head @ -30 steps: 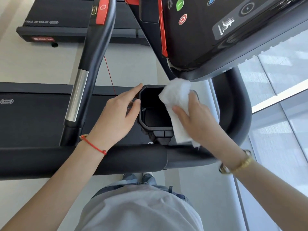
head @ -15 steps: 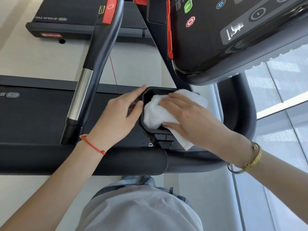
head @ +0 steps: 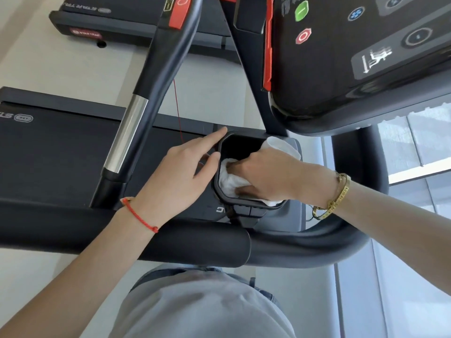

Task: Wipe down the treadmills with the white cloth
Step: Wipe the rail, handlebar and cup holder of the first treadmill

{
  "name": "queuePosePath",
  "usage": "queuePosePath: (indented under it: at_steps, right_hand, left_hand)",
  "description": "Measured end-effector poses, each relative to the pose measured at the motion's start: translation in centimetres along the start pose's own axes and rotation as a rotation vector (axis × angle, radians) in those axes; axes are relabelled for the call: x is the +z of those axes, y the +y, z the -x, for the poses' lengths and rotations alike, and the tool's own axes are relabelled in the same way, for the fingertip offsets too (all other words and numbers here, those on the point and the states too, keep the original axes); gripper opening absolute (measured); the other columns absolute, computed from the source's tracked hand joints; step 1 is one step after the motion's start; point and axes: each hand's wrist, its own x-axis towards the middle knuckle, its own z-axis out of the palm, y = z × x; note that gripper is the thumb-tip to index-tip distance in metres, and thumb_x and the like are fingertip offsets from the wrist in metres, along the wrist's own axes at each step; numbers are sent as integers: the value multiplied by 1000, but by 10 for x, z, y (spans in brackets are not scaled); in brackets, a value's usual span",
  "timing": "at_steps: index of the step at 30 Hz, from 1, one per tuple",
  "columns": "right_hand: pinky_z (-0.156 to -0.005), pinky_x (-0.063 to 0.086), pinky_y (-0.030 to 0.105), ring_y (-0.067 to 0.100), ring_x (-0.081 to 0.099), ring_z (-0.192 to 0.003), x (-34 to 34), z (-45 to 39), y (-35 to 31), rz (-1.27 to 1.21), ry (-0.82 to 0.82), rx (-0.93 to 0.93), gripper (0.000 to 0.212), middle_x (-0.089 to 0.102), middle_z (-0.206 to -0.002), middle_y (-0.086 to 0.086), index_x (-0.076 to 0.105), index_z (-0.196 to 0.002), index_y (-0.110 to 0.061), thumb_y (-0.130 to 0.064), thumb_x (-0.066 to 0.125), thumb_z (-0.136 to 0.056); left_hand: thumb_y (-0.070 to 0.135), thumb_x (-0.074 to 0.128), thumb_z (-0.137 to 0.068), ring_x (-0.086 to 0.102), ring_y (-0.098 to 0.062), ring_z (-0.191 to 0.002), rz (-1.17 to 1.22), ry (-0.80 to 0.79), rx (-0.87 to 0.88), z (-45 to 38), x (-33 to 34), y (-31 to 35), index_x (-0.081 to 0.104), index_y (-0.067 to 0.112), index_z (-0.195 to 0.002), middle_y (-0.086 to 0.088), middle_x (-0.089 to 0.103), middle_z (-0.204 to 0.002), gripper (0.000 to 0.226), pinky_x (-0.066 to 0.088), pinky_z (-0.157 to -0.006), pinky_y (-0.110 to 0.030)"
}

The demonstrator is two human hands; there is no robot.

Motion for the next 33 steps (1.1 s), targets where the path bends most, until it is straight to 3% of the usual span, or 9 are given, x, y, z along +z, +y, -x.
queuePosePath:
  at_steps: [3,5,8,10,13,16,22,27,33]
  right_hand:
    - [-73,31,33,24,55,-75,-3,-1,0,17,-74,15,33,52,-77,-2,57,-118,-17,-39,45,-95]
    - [-68,36,31,19,45,-62,-7,0,1,-52,-107,65,30,52,-70,-1,61,-91,-15,-41,47,-94]
    - [-57,20,28,17,47,-57,-15,6,-4,-79,-86,161,28,56,-64,1,52,-62,-21,-34,52,-86]
    - [-64,21,30,18,48,-60,-18,12,-9,-132,-87,213,19,50,-62,-3,52,-66,-22,-27,50,-84]
    - [-69,26,30,21,42,-72,-20,26,-18,-323,2,348,27,39,-65,-7,44,-80,-21,-43,43,-96]
    - [-65,25,28,19,48,-77,-11,43,-35,-392,267,476,30,46,-75,-6,52,-100,-22,-51,44,-96]
    - [-61,33,25,17,58,-80,3,65,-68,-637,710,639,31,67,-88,-3,63,-116,-18,-31,69,-88]
    - [-73,40,27,15,56,-86,1,83,-92,-707,819,680,35,67,-94,-4,61,-119,-18,-36,64,-89]
    - [-79,33,8,-1,43,-87,-5,101,-122,-734,851,623,36,53,-96,-17,59,-124,-18,-35,63,-93]
  left_hand:
    - [26,48,-102,60,-6,-90,12,-8,-5,1,0,0,41,33,-150,15,61,-98,49,52,-87,-28]
    - [26,47,-102,59,-4,-87,3,-22,-2,1,-1,-1,40,33,-151,17,59,-94,49,52,-86,-30]
    - [28,46,-102,60,-8,-89,-23,-43,17,3,-3,0,37,31,-153,15,59,-97,51,52,-88,-35]
    - [29,46,-102,60,-9,-95,-59,-52,37,5,-6,1,35,30,-154,11,61,-108,53,53,-90,-39]
    - [33,45,-102,60,-13,-95,-124,-81,70,15,-12,1,30,31,-156,11,60,-112,56,54,-86,-43]
    - [36,44,-101,61,-11,-104,-125,-99,98,28,-21,-2,34,30,-154,12,61,-118,54,55,-89,-43]
    - [37,45,-102,60,-4,-108,-140,-92,168,45,-31,-9,51,28,-144,17,61,-124,43,55,-91,-40]
    - [37,45,-99,61,-4,-107,-181,-96,228,55,-36,-11,56,25,-140,15,64,-119,44,54,-92,-38]
    - [31,51,-97,57,3,-100,-202,-29,244,81,-42,-8,59,24,-137,13,65,-117,41,52,-93,-28]
